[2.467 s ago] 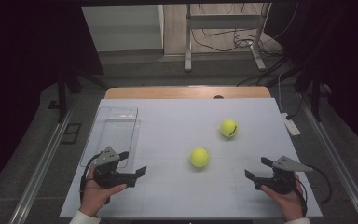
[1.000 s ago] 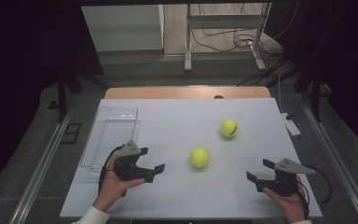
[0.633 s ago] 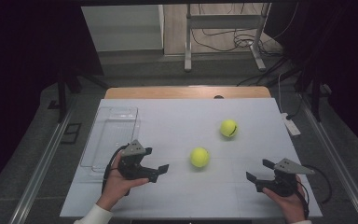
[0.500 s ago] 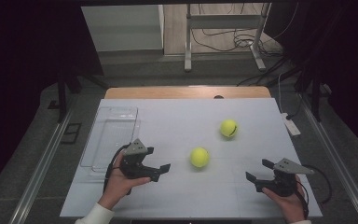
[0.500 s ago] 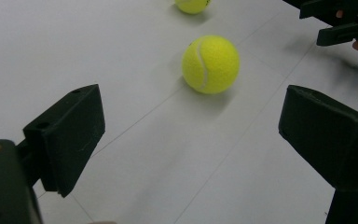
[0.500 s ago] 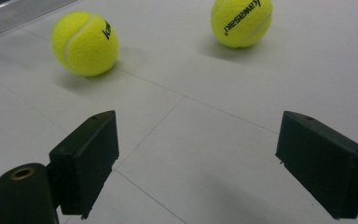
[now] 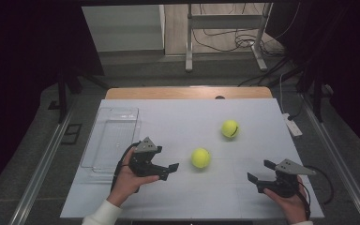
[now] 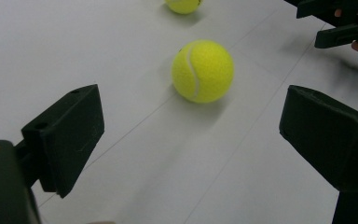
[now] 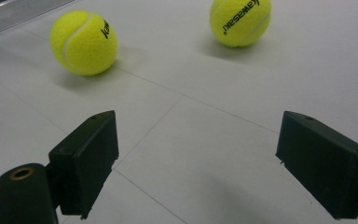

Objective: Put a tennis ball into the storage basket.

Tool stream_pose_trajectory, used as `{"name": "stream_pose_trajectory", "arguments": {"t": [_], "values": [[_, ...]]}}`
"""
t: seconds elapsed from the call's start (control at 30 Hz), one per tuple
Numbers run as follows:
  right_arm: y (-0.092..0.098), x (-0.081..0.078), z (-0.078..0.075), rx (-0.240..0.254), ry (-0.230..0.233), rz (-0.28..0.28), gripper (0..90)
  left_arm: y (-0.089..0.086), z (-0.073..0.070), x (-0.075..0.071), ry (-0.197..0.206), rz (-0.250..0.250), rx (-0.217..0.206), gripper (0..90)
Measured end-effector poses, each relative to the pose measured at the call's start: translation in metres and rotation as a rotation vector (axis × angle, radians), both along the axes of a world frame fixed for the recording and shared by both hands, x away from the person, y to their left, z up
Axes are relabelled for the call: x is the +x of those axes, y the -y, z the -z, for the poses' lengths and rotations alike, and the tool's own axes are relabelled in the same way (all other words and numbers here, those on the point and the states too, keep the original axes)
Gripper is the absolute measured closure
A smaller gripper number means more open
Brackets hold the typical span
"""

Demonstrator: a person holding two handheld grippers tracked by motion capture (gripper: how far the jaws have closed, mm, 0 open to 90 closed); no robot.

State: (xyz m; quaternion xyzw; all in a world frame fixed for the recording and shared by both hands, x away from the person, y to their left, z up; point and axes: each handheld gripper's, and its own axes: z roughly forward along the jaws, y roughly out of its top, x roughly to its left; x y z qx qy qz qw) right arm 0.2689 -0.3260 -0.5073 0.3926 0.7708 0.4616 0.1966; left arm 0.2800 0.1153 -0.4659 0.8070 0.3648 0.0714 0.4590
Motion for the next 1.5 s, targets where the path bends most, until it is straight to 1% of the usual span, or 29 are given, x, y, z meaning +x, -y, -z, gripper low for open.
{"name": "stream_pose_trajectory", "arguments": {"t": [0.4, 0.53, 0.73, 0.8, 0.9, 1.0, 1.1, 1.3, 1.33, 1.4, 1.5], "values": [[-0.001, 0.001, 0.001, -0.001, 0.002, -0.008, 12.8, 0.013, 0.0, 0.007, -0.002, 0.022, 0.011, 7.5], [-0.001, 0.001, 0.001, -0.009, -0.001, -0.006, 12.8, 0.017, 0.001, 0.01, -0.003, 0.033, 0.018, 7.4], [-0.001, 0.002, 0.001, -0.009, -0.001, -0.009, 12.8, 0.021, 0.001, 0.015, -0.01, 0.039, 0.018, 7.4], [-0.001, 0.002, 0.001, -0.013, 0.0, -0.006, 12.8, 0.023, 0.0, 0.017, -0.014, 0.04, 0.012, 7.3], [-0.001, 0.002, 0.001, -0.012, 0.0, -0.005, 12.8, 0.024, 0.0, 0.019, -0.009, 0.038, 0.012, 7.4], [-0.001, 0.002, 0.002, -0.012, -0.003, -0.005, 12.7, 0.027, -0.001, 0.022, -0.014, 0.042, 0.008, 7.5], [-0.002, 0.003, 0.002, -0.018, -0.001, -0.008, 12.8, 0.03, -0.003, 0.025, -0.006, 0.047, 0.005, 7.4], [-0.003, 0.003, 0.002, -0.032, 0.003, -0.005, 12.8, 0.04, -0.008, 0.031, 0.025, 0.061, 0.03, 6.9], [-0.003, 0.003, 0.002, -0.032, 0.003, -0.005, 12.8, 0.04, -0.008, 0.031, 0.025, 0.061, 0.03, 6.6], [-0.003, 0.002, 0.002, -0.033, 0.003, -0.006, 12.8, 0.043, -0.007, 0.032, 0.031, 0.068, 0.046, 6.6], [-0.002, 0.002, 0.002, -0.035, 0.002, -0.005, 12.8, 0.046, -0.005, 0.034, 0.03, 0.068, 0.057, 6.2]]}}
